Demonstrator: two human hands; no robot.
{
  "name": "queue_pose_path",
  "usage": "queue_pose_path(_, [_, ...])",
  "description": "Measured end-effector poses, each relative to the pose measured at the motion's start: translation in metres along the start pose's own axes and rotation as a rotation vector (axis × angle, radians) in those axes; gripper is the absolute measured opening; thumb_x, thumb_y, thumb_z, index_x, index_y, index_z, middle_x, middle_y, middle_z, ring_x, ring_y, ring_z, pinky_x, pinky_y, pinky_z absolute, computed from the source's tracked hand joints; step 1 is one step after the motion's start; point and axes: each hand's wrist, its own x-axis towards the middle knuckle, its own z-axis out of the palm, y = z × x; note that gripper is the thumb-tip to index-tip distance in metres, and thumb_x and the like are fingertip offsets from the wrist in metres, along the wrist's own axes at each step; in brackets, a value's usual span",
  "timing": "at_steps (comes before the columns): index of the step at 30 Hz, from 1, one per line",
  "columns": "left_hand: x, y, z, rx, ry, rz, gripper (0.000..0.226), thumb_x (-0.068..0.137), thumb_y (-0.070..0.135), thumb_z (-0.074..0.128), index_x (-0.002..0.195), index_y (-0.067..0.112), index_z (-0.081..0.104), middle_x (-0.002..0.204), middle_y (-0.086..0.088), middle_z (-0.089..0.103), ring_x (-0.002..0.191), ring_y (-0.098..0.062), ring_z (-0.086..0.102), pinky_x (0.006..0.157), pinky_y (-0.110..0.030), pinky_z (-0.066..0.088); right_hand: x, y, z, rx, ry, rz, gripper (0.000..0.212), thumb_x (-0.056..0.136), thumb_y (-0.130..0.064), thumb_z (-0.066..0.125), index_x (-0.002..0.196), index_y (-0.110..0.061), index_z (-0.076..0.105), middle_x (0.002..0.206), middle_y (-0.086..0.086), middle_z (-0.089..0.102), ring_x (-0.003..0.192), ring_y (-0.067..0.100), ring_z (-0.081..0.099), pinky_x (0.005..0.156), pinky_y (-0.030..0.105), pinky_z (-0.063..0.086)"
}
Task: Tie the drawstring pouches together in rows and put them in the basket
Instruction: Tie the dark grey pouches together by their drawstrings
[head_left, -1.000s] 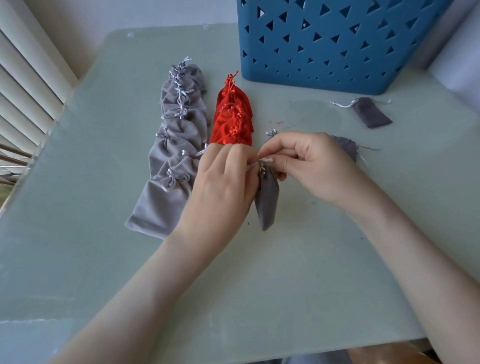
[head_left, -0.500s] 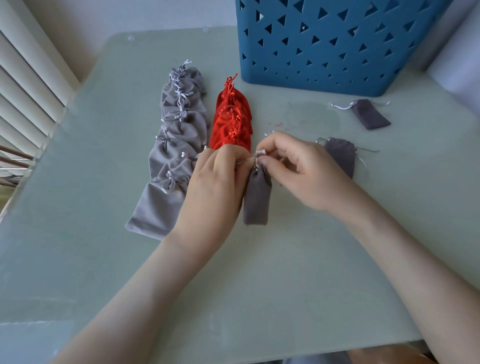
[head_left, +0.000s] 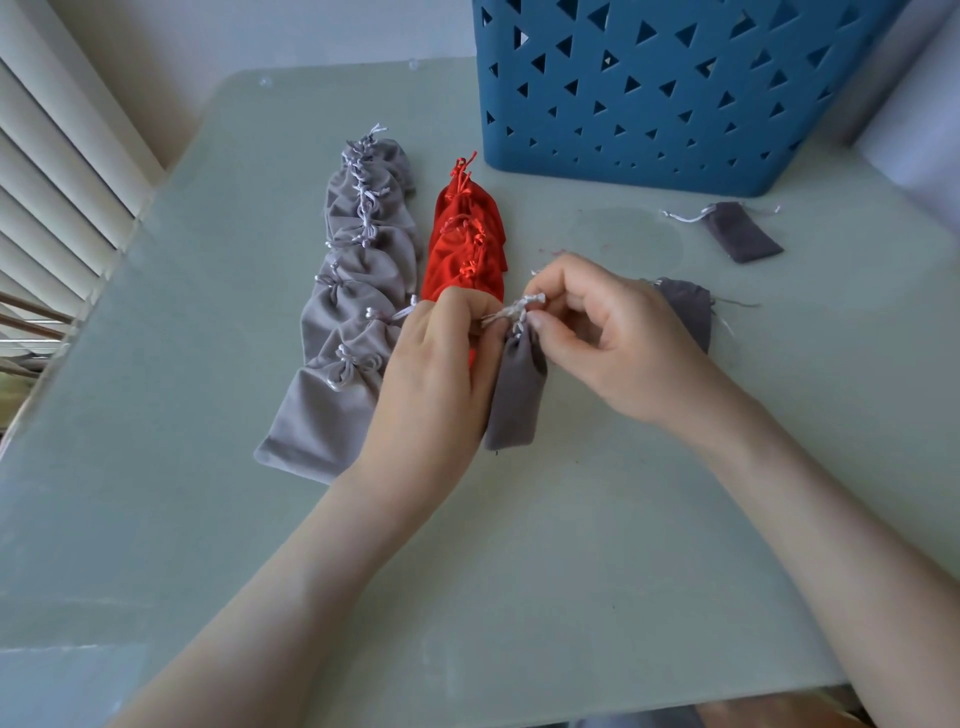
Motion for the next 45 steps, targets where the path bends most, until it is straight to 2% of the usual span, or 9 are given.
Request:
queue_pose_path(8, [-0.002, 0.002, 0.003, 0.022, 0.087, -0.002, 0.016, 0.085, 0.025, 0.054, 0.081, 0.01, 0.057, 0.074, 0.006, 0.059, 0.072, -0.021, 0.058, 0.064, -0.024, 0.04, -0.002, -0.002, 0.0, -0.093, 0.057, -0.002, 0.024, 0.087, -0.005, 0.062, 0.078, -0.022, 0.047, 0.056, -0.013, 0.05, 0.053, -0.003, 0.047, 0.054, 0.005, 0.032])
queue_pose_path(14, [-0.001, 0.003, 0.001, 0.02, 0.085, -0.003, 0.014, 0.082, 0.023, 0.053, 0.078, 0.011, 0.056, 0.073, 0.003, 0.062, 0.072, -0.017, 0.056, 0.063, -0.021, 0.039, -0.003, -0.004, -0.001, -0.115, 0.049, -0.006, 0.023, 0.084, -0.004, 0.062, 0.077, -0.02, 0.047, 0.059, -0.01, 0.052, 0.057, 0.0, 0.048, 0.056, 0.006, 0.035])
queue_pose_path(16, [0.001, 0.002, -0.001, 0.013, 0.069, 0.034, 0.013, 0.082, 0.022, 0.054, 0.076, 0.01, 0.055, 0.071, 0.005, 0.059, 0.071, -0.012, 0.051, 0.061, -0.016, 0.036, -0.002, -0.004, -0.001, -0.093, 0.046, 0.027, 0.023, 0.085, -0.008, 0.062, 0.076, -0.023, 0.047, 0.061, -0.007, 0.054, 0.057, 0.001, 0.047, 0.056, 0.011, 0.036])
queue_pose_path(19, [0.003, 0.0, -0.004, 0.015, 0.044, 0.061, 0.012, 0.081, 0.019, 0.054, 0.074, 0.009, 0.055, 0.071, 0.013, 0.05, 0.07, -0.008, 0.047, 0.062, -0.007, 0.032, -0.001, -0.004, -0.005, 0.016, -0.022, 0.135, 0.008, 0.085, -0.022, 0.058, 0.078, -0.025, 0.054, 0.071, -0.003, 0.063, 0.065, 0.008, 0.053, 0.065, 0.031, 0.045])
queue_pose_path(23, [0.003, 0.0, -0.002, 0.069, 0.062, 0.099, 0.011, 0.078, 0.014, 0.056, 0.072, 0.006, 0.054, 0.069, 0.013, 0.046, 0.068, -0.008, 0.042, 0.065, -0.005, 0.03, 0.0, -0.003, -0.008, 0.133, -0.11, 0.221, 0.011, 0.086, -0.032, 0.056, 0.083, -0.023, 0.062, 0.075, -0.011, 0.067, 0.074, 0.002, 0.059, 0.072, 0.027, 0.046])
queue_pose_path(29, [0.001, 0.0, -0.005, 0.05, -0.038, 0.118, 0.012, 0.084, 0.018, 0.053, 0.081, 0.007, 0.059, 0.075, 0.004, 0.061, 0.073, -0.013, 0.05, 0.067, -0.016, 0.034, 0.0, 0.0, -0.005, 0.067, -0.088, 0.199, 0.006, 0.086, -0.028, 0.06, 0.08, -0.029, 0.06, 0.072, -0.009, 0.065, 0.07, 0.006, 0.056, 0.074, 0.036, 0.047])
queue_pose_path(33, [0.002, 0.003, -0.007, -0.034, -0.103, 0.023, 0.023, 0.089, 0.034, 0.055, 0.091, 0.013, 0.063, 0.08, 0.013, 0.062, 0.076, -0.003, 0.055, 0.07, -0.012, 0.041, 0.0, -0.001, -0.004, 0.019, -0.086, 0.169, 0.016, 0.089, -0.013, 0.065, 0.084, -0.027, 0.061, 0.079, -0.009, 0.07, 0.076, 0.002, 0.063, 0.077, 0.023, 0.048])
queue_pose_path(37, [0.006, -0.001, -0.008, -0.113, -0.14, -0.036, 0.015, 0.088, 0.023, 0.058, 0.087, 0.011, 0.067, 0.074, 0.014, 0.064, 0.071, 0.008, 0.057, 0.065, -0.004, 0.039, 0.0, -0.005, -0.002, 0.093, -0.066, 0.22, 0.025, 0.087, -0.005, 0.065, 0.075, -0.026, 0.059, 0.068, -0.012, 0.065, 0.062, -0.008, 0.057, 0.068, 0.008, 0.042])
queue_pose_path(45, [0.009, -0.002, -0.013, -0.226, -0.258, -0.142, 0.014, 0.089, 0.018, 0.062, 0.096, 0.012, 0.072, 0.085, 0.007, 0.073, 0.08, -0.001, 0.066, 0.077, -0.022, 0.052, 0.0, -0.004, -0.004, 0.021, -0.043, 0.24, 0.024, 0.088, -0.012, 0.066, 0.075, -0.031, 0.059, 0.076, -0.008, 0.07, 0.07, -0.005, 0.059, 0.074, 0.015, 0.046])
